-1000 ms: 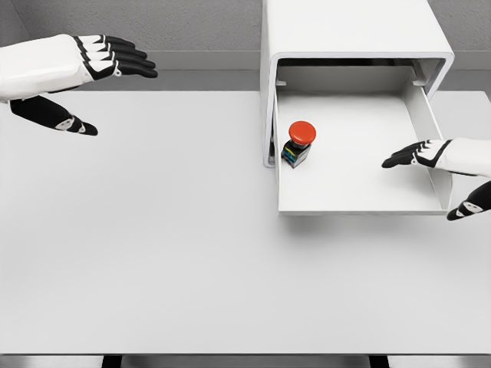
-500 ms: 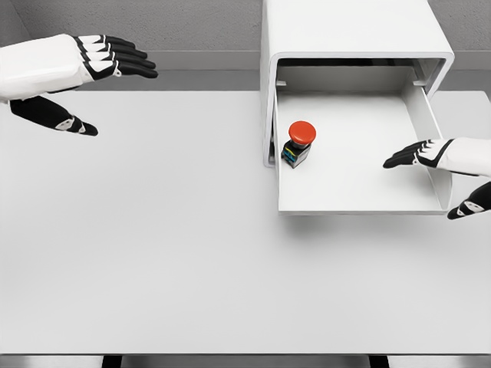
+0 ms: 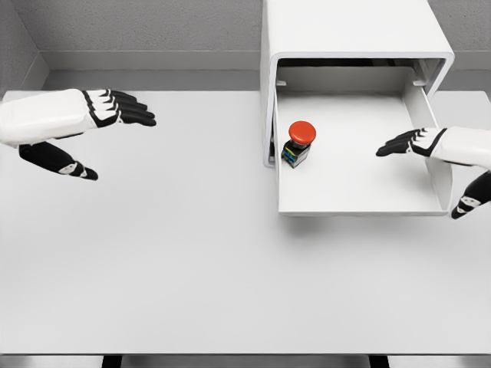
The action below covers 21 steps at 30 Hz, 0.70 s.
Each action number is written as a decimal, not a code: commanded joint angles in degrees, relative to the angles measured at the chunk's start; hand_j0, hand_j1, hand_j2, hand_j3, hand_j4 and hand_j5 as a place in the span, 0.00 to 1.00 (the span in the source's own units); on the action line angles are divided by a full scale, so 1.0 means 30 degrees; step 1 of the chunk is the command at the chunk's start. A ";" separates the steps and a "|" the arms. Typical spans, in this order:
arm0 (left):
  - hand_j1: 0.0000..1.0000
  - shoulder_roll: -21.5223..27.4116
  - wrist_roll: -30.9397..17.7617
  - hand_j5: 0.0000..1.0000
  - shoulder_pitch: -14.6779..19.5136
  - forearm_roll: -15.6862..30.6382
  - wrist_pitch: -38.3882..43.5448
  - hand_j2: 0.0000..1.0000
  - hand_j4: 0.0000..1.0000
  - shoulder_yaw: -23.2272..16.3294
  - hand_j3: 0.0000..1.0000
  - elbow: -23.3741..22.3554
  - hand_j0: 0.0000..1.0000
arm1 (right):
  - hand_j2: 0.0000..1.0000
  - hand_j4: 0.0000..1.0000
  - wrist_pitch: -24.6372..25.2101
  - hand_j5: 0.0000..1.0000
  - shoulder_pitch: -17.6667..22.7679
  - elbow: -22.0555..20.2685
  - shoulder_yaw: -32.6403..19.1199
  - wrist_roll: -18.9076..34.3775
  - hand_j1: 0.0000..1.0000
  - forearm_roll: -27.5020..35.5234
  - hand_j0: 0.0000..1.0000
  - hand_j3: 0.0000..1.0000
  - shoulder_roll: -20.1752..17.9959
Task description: Slide open multi-storey tabletop storage cabinets and put open load switch and slide close multi-storey tabletop storage cabinets
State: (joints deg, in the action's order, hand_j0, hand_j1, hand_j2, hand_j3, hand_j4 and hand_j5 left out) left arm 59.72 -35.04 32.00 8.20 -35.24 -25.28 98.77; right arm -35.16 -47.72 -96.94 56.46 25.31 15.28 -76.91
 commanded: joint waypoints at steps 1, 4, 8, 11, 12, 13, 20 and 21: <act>1.00 0.0016 0.0014 1.00 -0.0030 0.0253 0.0081 1.00 1.00 0.0837 1.00 0.0271 1.00 | 1.00 1.00 0.0053 1.00 0.0000 -0.0002 -0.0039 -0.0028 1.00 0.0209 1.00 1.00 0.0323; 1.00 0.0016 0.0014 1.00 -0.0118 0.0224 0.0081 1.00 1.00 0.0837 1.00 0.0271 1.00 | 1.00 1.00 0.0053 1.00 -0.0293 0.0027 -0.0039 0.0031 1.00 0.0209 1.00 1.00 0.0733; 1.00 0.0016 0.0014 1.00 -0.0118 0.0195 0.0081 1.00 1.00 0.0866 1.00 0.0242 1.00 | 1.00 1.00 0.0053 1.00 -0.0703 0.0115 -0.0098 0.0089 1.00 0.0209 1.00 1.00 0.0880; 1.00 0.0016 0.0014 1.00 -0.0118 0.0195 0.0081 1.00 1.00 0.0837 1.00 0.0242 1.00 | 1.00 1.00 0.0053 1.00 -0.0850 0.0144 -0.0098 0.0265 1.00 0.0180 1.00 1.00 0.0148; 1.00 0.0016 0.0014 1.00 -0.0118 0.0195 0.0081 1.00 1.00 0.0837 1.00 0.0242 1.00 | 1.00 1.00 0.0053 1.00 -0.0879 0.0174 -0.0331 0.0265 1.00 0.0180 1.00 1.00 0.0089; 1.00 0.0045 0.0014 1.00 -0.0147 0.0195 0.0081 1.00 1.00 0.0867 1.00 0.0242 1.00 | 1.00 1.00 0.0053 1.00 -0.0879 0.0232 -0.0537 0.0265 1.00 0.0180 1.00 1.00 -0.0116; 1.00 0.0016 0.0014 1.00 -0.0177 0.0195 0.0081 1.00 1.00 0.0837 1.00 0.0213 1.00 | 1.00 1.00 0.0053 1.00 -0.0821 0.0144 -0.1768 0.0089 1.00 0.0180 1.00 1.00 -0.1113; 1.00 0.0016 0.0014 1.00 -0.0177 0.0166 0.0081 1.00 1.00 0.0837 1.00 0.0242 1.00 | 1.00 1.00 0.0053 1.00 -0.0703 0.0115 -0.1768 0.0060 1.00 0.0180 1.00 1.00 -0.1113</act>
State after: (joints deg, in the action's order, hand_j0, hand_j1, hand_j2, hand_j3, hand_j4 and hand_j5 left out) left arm 59.72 -35.03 31.46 8.34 -35.18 -22.78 99.43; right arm -35.14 -49.57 -96.40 51.77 25.71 15.42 -79.77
